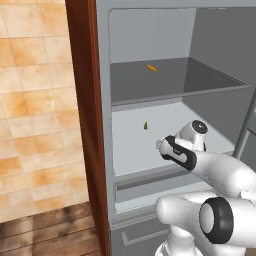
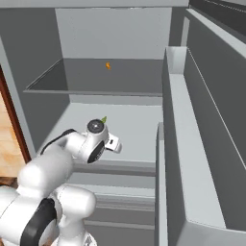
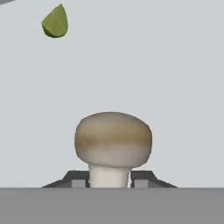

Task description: Transport the chicken drumstick and mushroom to the fridge. Place the chicken drumstick on the rack containing meat and place the mushroom on the rack containing the vegetable, ensuring meats and vegetables are on different racks.

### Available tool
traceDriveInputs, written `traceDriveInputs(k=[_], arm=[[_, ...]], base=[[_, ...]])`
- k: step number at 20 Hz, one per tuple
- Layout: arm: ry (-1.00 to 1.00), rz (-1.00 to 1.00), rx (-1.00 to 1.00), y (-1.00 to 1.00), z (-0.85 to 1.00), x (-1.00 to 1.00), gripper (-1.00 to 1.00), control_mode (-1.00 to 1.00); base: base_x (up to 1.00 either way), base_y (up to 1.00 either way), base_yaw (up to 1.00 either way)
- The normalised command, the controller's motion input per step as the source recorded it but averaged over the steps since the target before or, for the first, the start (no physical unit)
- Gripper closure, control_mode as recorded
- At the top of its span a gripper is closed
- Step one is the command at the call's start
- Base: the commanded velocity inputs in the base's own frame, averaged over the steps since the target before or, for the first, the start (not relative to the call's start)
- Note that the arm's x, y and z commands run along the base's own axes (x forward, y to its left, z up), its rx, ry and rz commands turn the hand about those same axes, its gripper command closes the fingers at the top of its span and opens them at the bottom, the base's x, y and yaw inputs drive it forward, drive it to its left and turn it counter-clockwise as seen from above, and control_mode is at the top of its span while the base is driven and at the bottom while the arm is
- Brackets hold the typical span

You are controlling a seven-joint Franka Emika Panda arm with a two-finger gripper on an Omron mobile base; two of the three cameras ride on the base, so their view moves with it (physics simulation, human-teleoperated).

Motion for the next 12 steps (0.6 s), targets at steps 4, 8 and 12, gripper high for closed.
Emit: traceDriveInputs(k=[4,8,12], arm=[[-0.11,0.0,0.0,0.0,-0.22,0.45,-1.0,-1.0],[-0.08,0.0,0.0,0.0,-0.14,0.12,-1.0,-1.0],[-0.03,-0.01,0.0,0.19,0.11,-0.56,-1.0,-1.0]], base=[[0.0,0.0,0.0],[0.0,0.0,0.0],[0.0,0.0,0.0]])
